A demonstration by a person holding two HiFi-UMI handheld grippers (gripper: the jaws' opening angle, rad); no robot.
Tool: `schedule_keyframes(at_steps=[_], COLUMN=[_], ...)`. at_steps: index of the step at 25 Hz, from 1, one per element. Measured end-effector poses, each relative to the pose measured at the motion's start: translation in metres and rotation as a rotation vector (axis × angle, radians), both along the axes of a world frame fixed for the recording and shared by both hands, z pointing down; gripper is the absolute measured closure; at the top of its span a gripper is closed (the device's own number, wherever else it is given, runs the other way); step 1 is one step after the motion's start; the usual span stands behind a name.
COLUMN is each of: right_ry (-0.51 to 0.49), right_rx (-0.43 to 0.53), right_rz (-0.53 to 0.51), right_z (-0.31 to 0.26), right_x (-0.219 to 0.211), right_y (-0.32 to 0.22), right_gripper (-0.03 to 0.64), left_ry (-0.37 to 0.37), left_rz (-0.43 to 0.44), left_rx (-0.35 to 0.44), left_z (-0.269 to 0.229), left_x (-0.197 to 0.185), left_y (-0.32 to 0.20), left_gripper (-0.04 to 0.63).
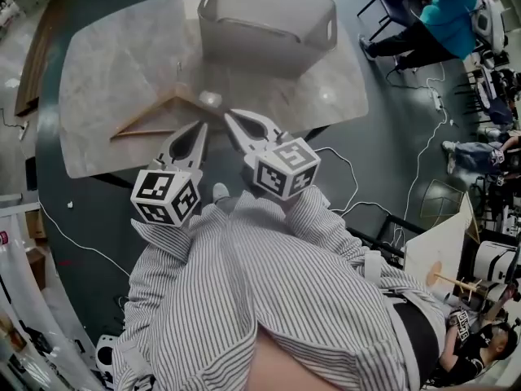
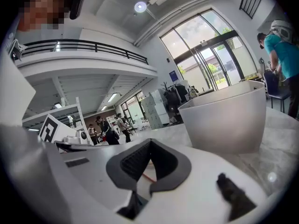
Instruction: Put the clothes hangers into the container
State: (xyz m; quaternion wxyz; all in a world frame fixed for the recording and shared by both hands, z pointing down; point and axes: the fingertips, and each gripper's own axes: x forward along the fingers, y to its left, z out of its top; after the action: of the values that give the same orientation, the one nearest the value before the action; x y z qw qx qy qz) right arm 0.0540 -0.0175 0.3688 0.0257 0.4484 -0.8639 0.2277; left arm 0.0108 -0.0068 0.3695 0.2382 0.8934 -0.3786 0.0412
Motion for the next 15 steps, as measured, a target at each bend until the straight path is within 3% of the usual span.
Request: schedule_keyframes(at_steps=[9, 15], right_ry=[0.014, 0.019], right_rx=[-0.051, -0.097], right_rz=[-0.026, -0.015], right_z=[0.021, 0.037], right_x=[-0.004, -0.012], right_y=[-0.015, -0.02], right_gripper=[0.604, 0.604], left_ry=[-0.009, -0.015], left_rz=[-0.07, -0.054], left_rx=[-0.058, -0.084], left_z=[0.02, 0.03], left_x=[-0.016, -0.024], left_y=[-0.014, -0.023], left_gripper=[0.586, 0.586])
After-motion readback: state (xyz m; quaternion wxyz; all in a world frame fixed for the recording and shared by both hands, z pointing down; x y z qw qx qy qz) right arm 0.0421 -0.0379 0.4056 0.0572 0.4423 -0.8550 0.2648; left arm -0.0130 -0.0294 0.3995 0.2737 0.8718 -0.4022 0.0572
